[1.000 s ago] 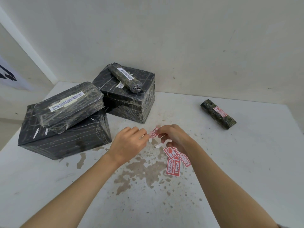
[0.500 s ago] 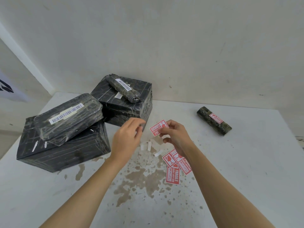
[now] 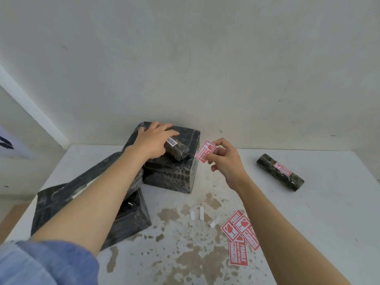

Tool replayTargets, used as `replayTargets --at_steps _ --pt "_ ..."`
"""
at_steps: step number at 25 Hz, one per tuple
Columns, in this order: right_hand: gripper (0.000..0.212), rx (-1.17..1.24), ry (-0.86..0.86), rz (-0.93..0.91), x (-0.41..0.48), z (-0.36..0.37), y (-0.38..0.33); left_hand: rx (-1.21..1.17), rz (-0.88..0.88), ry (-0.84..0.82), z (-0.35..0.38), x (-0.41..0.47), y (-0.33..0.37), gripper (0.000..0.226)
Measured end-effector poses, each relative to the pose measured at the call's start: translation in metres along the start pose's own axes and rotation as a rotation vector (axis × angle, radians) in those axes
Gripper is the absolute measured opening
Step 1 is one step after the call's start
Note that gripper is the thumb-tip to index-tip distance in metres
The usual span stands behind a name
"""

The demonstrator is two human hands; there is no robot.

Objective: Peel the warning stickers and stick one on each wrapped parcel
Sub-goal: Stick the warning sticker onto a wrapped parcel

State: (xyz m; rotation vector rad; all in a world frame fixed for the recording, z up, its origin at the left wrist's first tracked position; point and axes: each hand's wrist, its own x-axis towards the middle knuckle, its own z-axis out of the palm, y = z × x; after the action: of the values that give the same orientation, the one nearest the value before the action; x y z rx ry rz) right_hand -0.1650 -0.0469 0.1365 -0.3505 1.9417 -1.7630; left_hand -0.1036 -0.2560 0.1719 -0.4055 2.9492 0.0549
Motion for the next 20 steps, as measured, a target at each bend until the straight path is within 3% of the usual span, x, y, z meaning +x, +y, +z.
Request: replayTargets --at_steps 3,9,12,20 --pt "0.020 0.002 0.033 0.007 0.002 -0.001 0.001 0.034 0.097 -0.055 -0.002 0.007 -0.006 0.060" --pt "0.017 0.277 0.270 0.028 -0.012 -0.029 0.005 -0.320 0.248 0.251 -0.019 -0.014 0.046 0.054" --pt "0.019 0.296 0.369 0.037 -0.029 -0.057 0.011 -0.256 0.301 0.294 -0.003 -0.039 0.095 0.055" --pt "0.019 -0.019 0.241 0.124 -0.093 -0.087 0.079 -0.308 0.050 0.123 0.148 -0.119 0.145 0.058"
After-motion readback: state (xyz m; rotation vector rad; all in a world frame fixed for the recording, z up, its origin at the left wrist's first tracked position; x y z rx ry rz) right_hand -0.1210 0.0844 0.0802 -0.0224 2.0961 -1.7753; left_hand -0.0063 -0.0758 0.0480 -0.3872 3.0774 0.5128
